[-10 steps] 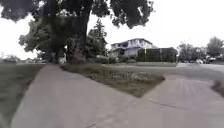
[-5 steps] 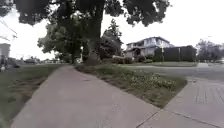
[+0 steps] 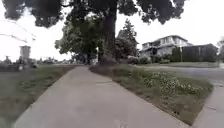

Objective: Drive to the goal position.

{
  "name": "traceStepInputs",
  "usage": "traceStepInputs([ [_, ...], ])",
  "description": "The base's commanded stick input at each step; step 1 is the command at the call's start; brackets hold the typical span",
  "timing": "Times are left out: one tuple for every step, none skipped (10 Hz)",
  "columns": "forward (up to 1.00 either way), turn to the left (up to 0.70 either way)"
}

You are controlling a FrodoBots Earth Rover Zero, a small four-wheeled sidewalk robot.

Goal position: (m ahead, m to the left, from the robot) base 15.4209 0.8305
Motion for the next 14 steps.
traceStepInputs([
  [0.7, 0.0],
  [0.7, 0.23],
  [0.7, 0.35],
  [0.7, 0.35],
  [0.7, 0.35],
  [0.7, 0.35],
  [0.7, 0.35],
  [0.7, 0.35],
  [0.7, 0.35],
  [0.7, 0.35],
  [0.7, 0.35],
  [0.7, 0.35],
  [0.7, 0.35],
  [0.7, 0.35],
])
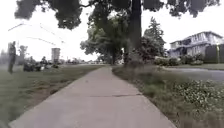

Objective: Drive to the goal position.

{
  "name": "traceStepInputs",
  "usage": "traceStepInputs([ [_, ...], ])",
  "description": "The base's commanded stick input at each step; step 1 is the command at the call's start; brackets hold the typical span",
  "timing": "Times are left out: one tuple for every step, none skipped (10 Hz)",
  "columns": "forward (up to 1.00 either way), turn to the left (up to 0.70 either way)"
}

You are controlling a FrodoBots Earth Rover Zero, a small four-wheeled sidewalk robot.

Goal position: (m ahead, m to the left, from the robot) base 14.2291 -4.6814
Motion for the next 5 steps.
traceStepInputs([
  [0.7, 0.35],
  [0.7, 0.35],
  [0.7, 0.0],
  [0.7, 0.0],
  [0.7, 0.0],
])
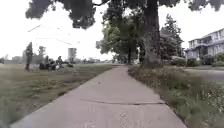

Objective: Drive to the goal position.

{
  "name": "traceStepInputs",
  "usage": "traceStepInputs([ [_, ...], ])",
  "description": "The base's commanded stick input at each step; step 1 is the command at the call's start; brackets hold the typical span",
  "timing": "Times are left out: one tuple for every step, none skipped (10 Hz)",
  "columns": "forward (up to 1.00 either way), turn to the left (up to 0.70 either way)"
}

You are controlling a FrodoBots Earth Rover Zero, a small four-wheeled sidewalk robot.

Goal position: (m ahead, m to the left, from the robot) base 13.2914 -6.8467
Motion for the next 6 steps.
traceStepInputs([
  [0.7, 0.0],
  [0.7, 0.0],
  [0.7, 0.0],
  [0.7, 0.0],
  [0.7, 0.0],
  [0.7, 0.0],
])
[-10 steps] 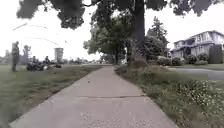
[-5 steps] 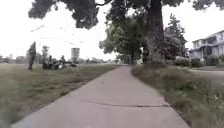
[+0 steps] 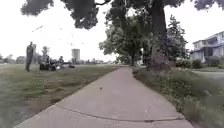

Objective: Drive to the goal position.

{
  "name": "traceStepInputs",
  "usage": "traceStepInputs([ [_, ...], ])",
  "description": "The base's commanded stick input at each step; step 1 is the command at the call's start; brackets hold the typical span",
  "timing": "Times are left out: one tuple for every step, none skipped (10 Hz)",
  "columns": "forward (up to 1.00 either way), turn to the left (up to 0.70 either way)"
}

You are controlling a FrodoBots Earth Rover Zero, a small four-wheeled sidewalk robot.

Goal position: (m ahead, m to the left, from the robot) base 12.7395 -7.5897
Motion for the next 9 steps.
traceStepInputs([
  [0.7, 0.0],
  [0.7, 0.0],
  [0.7, 0.0],
  [0.7, 0.0],
  [0.7, 0.0],
  [0.7, 0.0],
  [0.7, 0.0],
  [0.7, 0.0],
  [0.7, 0.0],
])
